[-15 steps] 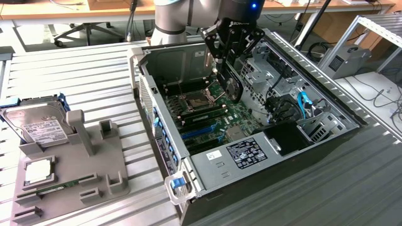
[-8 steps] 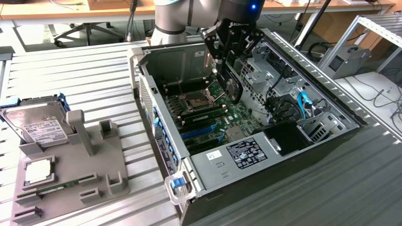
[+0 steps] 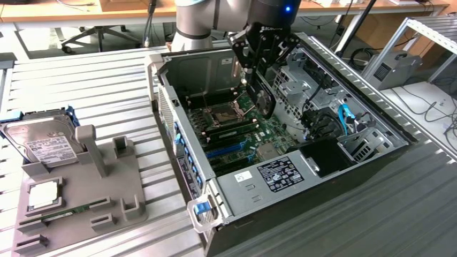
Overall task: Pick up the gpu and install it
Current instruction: 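Pick up the gpu and move the gpu toward the slot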
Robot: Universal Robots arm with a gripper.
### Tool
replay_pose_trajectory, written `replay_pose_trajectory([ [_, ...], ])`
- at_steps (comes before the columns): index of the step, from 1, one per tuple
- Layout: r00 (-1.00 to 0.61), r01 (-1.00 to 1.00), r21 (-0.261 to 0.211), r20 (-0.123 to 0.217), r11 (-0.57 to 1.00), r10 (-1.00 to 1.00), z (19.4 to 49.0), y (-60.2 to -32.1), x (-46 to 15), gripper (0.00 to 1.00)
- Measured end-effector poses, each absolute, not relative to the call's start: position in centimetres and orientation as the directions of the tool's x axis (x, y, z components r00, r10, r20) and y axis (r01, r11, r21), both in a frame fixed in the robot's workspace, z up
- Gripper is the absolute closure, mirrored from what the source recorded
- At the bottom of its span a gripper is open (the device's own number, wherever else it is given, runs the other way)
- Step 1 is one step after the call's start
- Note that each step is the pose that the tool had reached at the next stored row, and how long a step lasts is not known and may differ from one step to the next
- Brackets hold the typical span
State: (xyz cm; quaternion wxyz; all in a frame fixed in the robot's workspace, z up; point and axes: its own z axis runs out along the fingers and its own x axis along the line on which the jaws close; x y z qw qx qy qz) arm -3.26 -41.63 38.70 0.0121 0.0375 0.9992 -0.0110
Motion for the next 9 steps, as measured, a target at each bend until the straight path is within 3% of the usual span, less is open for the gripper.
replay_pose_trajectory([
  [9, -0.997, 0.075, -0.021, -0.023, 0.997, 0.075, 38.54, -41.63, -3.26, 0.73],
])
